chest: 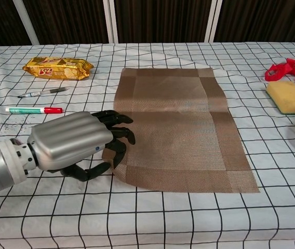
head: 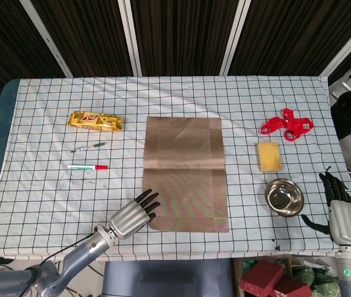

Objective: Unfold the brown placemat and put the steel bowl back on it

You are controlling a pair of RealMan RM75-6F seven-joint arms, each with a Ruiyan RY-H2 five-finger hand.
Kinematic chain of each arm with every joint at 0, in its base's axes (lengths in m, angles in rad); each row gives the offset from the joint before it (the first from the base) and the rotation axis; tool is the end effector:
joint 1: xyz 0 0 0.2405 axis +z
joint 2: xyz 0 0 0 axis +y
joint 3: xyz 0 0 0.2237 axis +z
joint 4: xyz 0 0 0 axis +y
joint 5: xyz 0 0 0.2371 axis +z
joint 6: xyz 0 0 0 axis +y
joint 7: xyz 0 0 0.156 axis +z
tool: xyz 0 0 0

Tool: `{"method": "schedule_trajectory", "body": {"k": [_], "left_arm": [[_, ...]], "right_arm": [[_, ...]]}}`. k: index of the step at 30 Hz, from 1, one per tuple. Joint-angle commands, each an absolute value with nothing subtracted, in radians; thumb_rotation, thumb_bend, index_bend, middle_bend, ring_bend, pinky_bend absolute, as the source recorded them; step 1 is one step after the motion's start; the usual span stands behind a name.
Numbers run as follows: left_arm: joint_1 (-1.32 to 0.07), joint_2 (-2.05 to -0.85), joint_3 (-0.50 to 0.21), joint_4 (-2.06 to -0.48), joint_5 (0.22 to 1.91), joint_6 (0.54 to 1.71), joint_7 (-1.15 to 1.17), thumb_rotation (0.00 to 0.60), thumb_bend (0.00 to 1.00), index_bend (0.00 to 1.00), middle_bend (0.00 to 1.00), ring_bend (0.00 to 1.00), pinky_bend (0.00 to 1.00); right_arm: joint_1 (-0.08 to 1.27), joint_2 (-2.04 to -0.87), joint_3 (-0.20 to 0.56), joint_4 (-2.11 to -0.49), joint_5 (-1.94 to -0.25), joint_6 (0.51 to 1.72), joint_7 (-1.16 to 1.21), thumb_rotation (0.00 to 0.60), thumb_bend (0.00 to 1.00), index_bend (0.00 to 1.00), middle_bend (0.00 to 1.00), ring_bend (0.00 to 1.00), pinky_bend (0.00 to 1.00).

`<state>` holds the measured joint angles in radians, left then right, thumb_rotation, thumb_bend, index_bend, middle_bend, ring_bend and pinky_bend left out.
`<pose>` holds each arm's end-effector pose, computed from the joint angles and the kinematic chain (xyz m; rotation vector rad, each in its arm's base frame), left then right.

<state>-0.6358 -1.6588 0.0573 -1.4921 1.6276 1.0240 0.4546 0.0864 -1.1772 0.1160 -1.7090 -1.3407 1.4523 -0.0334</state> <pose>-0.1023 0.2179 -0.1044 -2.3173 -0.5010 -0.9901 -0.2814 -0.2047 0.1057 1.2068 -1.0519 0.9419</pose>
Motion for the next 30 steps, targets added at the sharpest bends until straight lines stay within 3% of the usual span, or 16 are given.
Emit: {"method": "schedule_trajectory", "body": {"k": [1,16,30], "left_arm": [[-0.632,-1.645,0.069,-1.519,1.642,1.034,0.44,0.6,0.51,0.55,0.21,0.03,0.08],[-0.615,-1.542,0.16,-1.655,1.739,1.066,0.384,0.6,0.51,0.56,0.21,0.03,0.08],[-0.613,-1.284,0.277,-1.772,1.822,1.092,0.236,0.6,0.51,0.57,0.22,0.03,0.08]], "right_arm": [[0.086,-1.177,0.118,-1.709,-1.338,1.452,-0.033,0.6,0.12,0.03,0.0,0.0,0.18],[0.084,-1.172,0.134,-1.709,-1.316,1.45,-0.036,0.6,0.12,0.03,0.0,0.0,0.18],[0.083,-1.178,0.129,-1.701,-1.334,1.457,-0.053,0.6,0.12,0.03,0.0,0.0,0.18]]}}
